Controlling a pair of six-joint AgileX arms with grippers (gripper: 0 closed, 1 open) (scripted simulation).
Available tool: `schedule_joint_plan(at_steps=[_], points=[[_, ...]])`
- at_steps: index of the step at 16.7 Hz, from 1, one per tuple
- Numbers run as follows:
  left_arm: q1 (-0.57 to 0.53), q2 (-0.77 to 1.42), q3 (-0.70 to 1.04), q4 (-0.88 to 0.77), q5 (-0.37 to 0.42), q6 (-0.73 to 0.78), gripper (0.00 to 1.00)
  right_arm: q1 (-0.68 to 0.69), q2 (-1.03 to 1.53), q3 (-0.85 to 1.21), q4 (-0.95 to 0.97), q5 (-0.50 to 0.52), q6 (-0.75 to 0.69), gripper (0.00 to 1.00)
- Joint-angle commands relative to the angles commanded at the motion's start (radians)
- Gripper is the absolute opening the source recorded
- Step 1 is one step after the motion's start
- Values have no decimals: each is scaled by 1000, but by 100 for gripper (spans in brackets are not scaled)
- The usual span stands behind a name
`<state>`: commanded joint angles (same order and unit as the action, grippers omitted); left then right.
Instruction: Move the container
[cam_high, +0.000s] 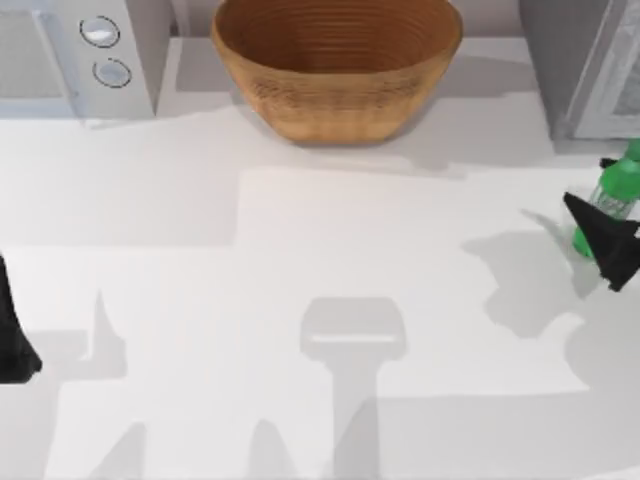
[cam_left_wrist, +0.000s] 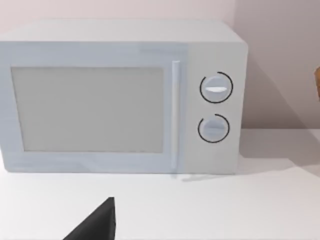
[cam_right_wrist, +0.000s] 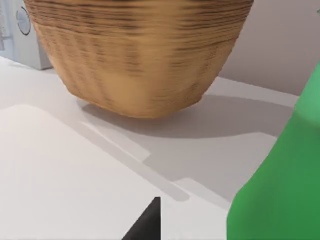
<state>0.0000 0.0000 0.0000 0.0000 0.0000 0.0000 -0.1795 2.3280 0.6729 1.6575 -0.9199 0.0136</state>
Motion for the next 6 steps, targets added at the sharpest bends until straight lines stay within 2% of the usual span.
schedule_joint_plan(at_steps=[6], points=[[0, 0, 0, 0, 0, 0, 100, 0, 0, 0, 0, 0, 0, 100]])
